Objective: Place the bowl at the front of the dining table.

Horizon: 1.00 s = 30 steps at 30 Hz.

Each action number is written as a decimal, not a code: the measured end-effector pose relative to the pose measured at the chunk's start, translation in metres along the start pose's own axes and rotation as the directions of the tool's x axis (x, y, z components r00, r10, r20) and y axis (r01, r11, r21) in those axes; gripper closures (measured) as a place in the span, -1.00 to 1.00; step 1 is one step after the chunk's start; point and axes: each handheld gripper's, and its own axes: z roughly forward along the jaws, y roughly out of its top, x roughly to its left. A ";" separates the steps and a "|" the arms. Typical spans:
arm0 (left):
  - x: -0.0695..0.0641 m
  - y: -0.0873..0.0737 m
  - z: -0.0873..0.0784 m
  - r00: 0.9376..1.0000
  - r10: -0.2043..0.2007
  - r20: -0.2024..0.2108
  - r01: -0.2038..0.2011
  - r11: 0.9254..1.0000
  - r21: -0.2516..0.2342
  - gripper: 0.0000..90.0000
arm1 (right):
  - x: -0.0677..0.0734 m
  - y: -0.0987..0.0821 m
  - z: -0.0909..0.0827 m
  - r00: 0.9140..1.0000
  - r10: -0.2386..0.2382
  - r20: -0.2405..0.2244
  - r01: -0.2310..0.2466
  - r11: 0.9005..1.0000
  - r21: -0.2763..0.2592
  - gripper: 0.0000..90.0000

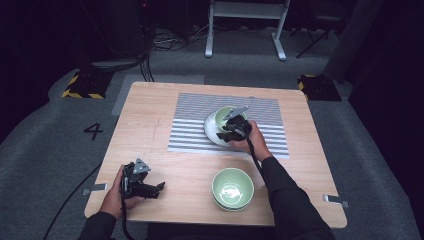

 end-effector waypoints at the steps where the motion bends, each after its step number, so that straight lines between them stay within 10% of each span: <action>1: 0.000 0.000 0.000 1.000 -0.001 0.000 0.001 1.000 0.000 -1.00 | 0.000 0.000 0.000 1.000 0.004 0.000 -0.004 1.000 0.002 0.18; 16: 0.000 0.000 0.000 1.000 -0.001 0.000 0.001 1.000 0.000 -1.00 | 0.006 0.002 -0.004 0.999 -0.005 0.040 0.004 0.999 0.039 -0.50; 30: 0.000 0.000 0.000 1.000 -0.002 0.001 0.002 1.000 0.001 -1.00 | 0.009 0.002 -0.010 1.000 -0.011 0.027 0.010 0.999 0.032 -0.58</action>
